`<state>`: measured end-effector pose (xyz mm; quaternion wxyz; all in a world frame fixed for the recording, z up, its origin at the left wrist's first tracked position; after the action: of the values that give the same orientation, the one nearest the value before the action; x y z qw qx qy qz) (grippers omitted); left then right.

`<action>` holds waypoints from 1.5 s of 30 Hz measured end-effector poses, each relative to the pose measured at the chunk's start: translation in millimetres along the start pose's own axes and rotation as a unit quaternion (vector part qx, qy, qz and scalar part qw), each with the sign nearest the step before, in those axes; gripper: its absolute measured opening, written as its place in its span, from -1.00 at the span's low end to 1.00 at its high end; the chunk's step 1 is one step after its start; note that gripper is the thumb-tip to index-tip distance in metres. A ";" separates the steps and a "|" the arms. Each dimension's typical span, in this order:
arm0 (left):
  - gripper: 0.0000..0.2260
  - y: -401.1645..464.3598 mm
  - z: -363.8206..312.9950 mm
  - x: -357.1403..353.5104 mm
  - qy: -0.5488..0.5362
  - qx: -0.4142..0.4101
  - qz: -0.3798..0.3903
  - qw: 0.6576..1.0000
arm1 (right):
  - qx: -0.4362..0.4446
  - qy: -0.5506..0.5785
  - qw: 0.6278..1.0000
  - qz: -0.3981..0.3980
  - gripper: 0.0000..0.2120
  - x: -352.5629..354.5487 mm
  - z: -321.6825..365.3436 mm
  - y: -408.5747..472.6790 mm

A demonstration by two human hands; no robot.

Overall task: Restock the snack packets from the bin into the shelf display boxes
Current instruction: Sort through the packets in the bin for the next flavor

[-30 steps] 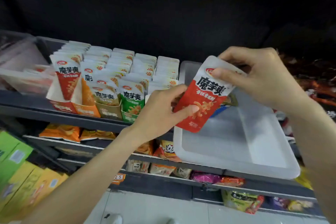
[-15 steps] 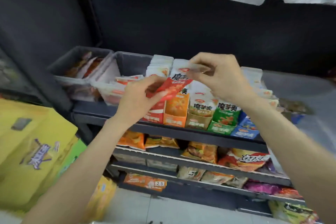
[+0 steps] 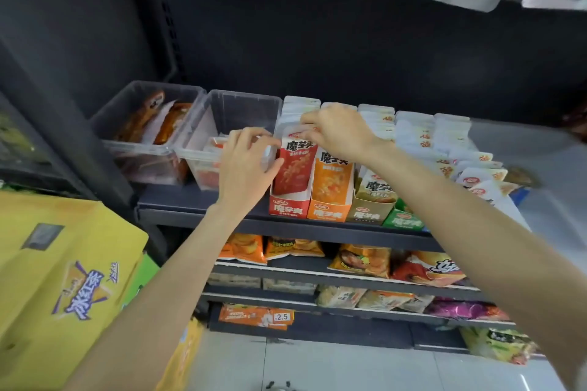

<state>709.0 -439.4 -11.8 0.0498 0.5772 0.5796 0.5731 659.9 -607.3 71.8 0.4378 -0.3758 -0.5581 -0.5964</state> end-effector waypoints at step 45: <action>-0.57 -17.9 -379.9 -143.7 0.045 -0.262 0.229 0.936 | -0.022 -0.052 0.931 0.362 -0.14 22.2 -359.3 -278.9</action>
<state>472.0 -768.5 17.0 0.0402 0.6349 0.2627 0.7255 404.4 -968.7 -35.2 0.5861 -0.5920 -0.3930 -0.3892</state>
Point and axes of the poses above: each hand's wrist, its own y-axis towards the middle knuckle, its own x-axis out of the back of the hand, z = x × y, the point moved 1 cm from there along y, towards the middle knuckle, and after that the axes turned 7 degrees about -z, right-handed, at the moved point
